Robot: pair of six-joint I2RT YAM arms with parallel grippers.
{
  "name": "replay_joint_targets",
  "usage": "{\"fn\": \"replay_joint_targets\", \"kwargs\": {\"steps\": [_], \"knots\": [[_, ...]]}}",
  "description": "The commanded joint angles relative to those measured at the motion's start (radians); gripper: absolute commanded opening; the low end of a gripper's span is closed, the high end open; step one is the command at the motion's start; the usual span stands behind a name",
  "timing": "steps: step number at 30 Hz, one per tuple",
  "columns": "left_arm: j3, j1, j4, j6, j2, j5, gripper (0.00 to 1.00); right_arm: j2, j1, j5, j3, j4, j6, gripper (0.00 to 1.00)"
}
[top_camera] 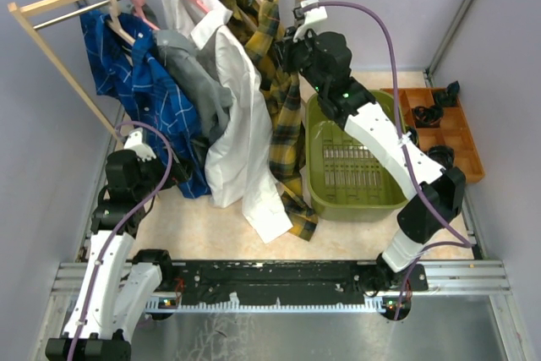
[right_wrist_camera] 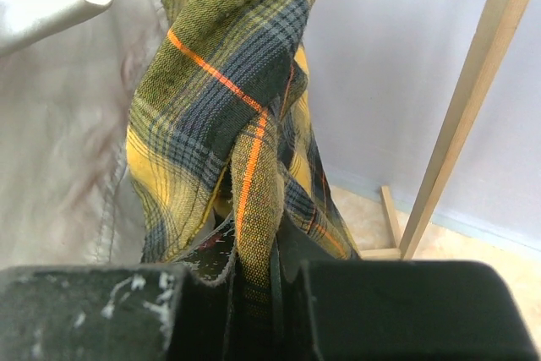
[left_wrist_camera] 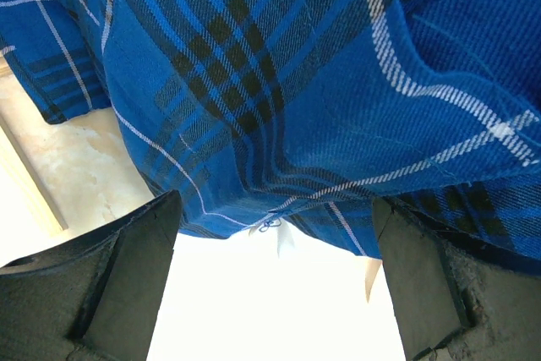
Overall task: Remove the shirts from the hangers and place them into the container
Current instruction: Pick up the hanger from the clothesline.
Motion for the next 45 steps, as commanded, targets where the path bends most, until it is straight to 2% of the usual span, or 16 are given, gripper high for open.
{"fn": "replay_joint_targets", "kwargs": {"steps": [1,8,17,26,30,36,40,45], "knots": [[0.0,0.009,0.023,0.01,0.001,0.009,0.99,-0.059,0.001,0.043,0.101,0.181,0.068,0.0],[0.0,0.009,0.023,0.009,0.0,0.004,0.99,-0.055,0.001,0.021,0.128,0.224,0.112,0.0],[0.0,0.01,0.025,0.011,0.0,0.006,0.99,-0.091,0.001,0.019,0.136,0.186,0.119,0.0],[-0.006,0.009,0.033,0.015,-0.011,0.01,0.99,-0.189,0.001,0.086,0.019,0.172,0.096,0.0],[-0.005,0.01,0.031,0.017,-0.011,0.009,0.99,-0.229,0.001,0.067,-0.01,0.044,0.089,0.0],[-0.007,0.01,0.031,0.017,-0.017,0.007,0.99,-0.434,0.001,-0.017,-0.25,-0.01,0.138,0.0],[-0.005,0.01,0.033,0.018,-0.02,0.012,0.99,-0.578,0.001,-0.094,-0.343,-0.138,0.165,0.0],[-0.009,0.01,0.038,0.017,-0.026,0.004,0.99,-0.768,0.001,-0.129,-0.491,-0.179,0.202,0.0]]}}
